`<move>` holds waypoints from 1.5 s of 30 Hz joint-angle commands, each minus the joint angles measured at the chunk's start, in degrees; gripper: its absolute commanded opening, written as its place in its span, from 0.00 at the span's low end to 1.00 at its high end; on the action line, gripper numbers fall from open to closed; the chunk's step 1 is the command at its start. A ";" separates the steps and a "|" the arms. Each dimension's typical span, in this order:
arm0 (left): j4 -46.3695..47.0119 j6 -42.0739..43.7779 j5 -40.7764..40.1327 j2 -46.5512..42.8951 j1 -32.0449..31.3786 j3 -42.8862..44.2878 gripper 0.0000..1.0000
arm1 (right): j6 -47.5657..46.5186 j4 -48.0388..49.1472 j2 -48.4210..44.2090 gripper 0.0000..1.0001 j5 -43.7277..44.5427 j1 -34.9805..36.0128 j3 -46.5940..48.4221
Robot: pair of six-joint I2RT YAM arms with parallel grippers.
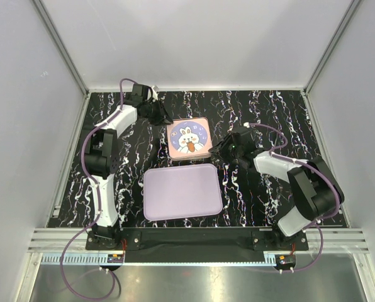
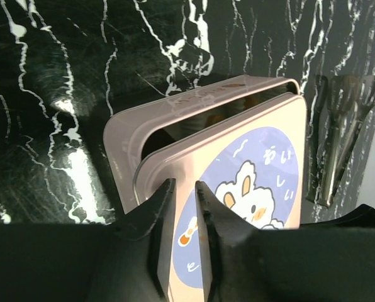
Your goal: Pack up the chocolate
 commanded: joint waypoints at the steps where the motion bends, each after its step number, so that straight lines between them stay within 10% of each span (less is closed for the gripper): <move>1: 2.28 1.09 4.51 -1.54 0.44 1.83 0.27 | -4.27 -5.87 -4.59 0.41 4.21 0.31 2.93; 15: -3.25 5.74 -0.05 -8.57 1.84 -0.17 0.53 | -27.90 -20.03 4.01 0.45 -1.83 -2.06 23.48; 25: -0.01 4.78 1.17 -13.76 1.84 -12.22 0.50 | -38.55 -25.04 17.28 0.37 -17.83 -9.27 38.87; 45: 3.60 2.32 2.14 -7.44 1.58 -11.53 0.43 | -40.93 -23.20 25.63 0.36 -20.57 -8.57 44.24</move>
